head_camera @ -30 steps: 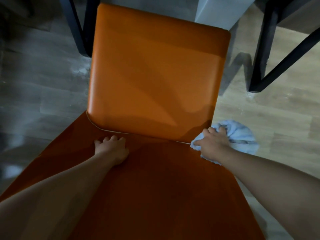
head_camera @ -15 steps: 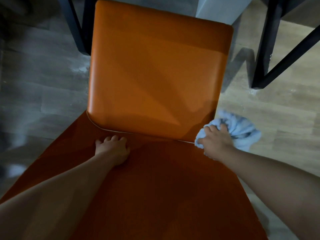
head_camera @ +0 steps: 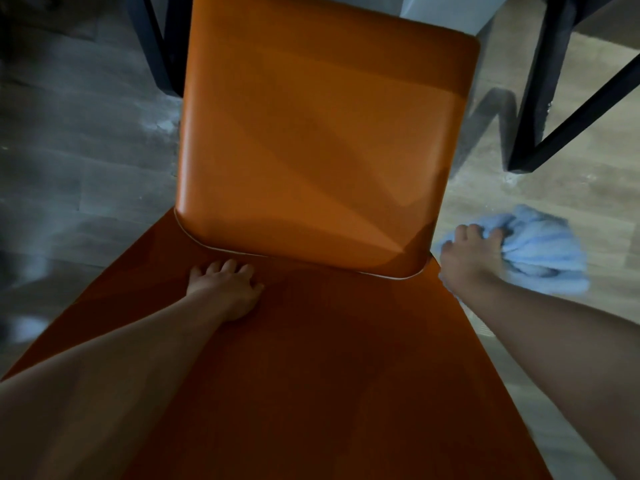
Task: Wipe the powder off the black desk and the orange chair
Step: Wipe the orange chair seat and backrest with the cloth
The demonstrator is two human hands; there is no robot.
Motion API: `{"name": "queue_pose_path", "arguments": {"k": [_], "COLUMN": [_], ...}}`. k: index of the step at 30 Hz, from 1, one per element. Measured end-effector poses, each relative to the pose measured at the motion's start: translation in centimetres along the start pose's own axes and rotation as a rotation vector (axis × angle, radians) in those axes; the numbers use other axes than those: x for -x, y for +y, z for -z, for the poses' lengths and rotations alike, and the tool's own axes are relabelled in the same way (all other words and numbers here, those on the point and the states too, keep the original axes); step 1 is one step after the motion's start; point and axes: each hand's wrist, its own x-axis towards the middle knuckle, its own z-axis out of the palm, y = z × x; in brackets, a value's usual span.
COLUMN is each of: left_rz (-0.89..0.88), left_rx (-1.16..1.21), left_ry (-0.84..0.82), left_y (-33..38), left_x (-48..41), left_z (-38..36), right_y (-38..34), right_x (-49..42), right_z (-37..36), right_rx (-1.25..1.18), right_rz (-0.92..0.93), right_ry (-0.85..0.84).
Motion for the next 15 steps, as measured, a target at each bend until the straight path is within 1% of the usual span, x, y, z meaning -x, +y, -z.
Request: {"name": "queue_pose_path", "arguments": {"k": [1, 2, 3, 5, 6, 7, 8, 10, 12, 13, 15], "left_rz": [0.007, 0.014, 0.019, 0.020, 0.011, -0.001, -0.015, -0.028, -0.020, -0.011, 0.022], "left_rx": [0.002, 0.001, -0.003, -0.006, -0.004, 0.003, 0.021, 0.063, 0.070, 0.048, -0.013], "left_ry": [0.001, 0.004, 0.007, 0.018, 0.021, 0.022, 0.027, 0.061, 0.126, 0.159, 0.217], "left_y": [0.0, 0.1, 0.2, 0.3, 0.3, 0.2, -0.1, -0.9, -2.0, -2.6, -3.8], "left_x": [0.0, -0.1, 0.0, 0.1, 0.2, 0.3, 0.4, 0.5, 0.8, 0.9, 1.0], "left_z": [0.0, -0.1, -0.1, 0.0, 0.2, 0.4, 0.7, 1.3, 1.8, 2.0, 2.3], "right_y": [0.2, 0.2, -0.1, -1.6, -2.5, -3.3, -3.7, -3.7, -3.6, -3.9, -5.5], "right_x": [0.0, 0.1, 0.3, 1.0, 1.4, 1.7, 1.9, 1.8, 1.8, 2.0, 2.7], "right_z": [0.2, 0.4, 0.8, 1.8, 2.0, 2.0, 2.1, 2.5, 3.7, 4.6, 6.7], "right_rx": [-0.029, -0.083, -0.152, -0.266, -0.283, -0.274, -0.254, -0.254, -0.326, -0.381, -0.520], "right_rz": [-0.032, -0.025, 0.024, 0.219, 0.328, 0.409, 0.444, 0.392, 0.326, 0.324, 0.383], "right_ry": [0.007, 0.038, 0.074, 0.131, 0.133, 0.111, 0.077, 0.033, 0.027, 0.023, -0.017]}}
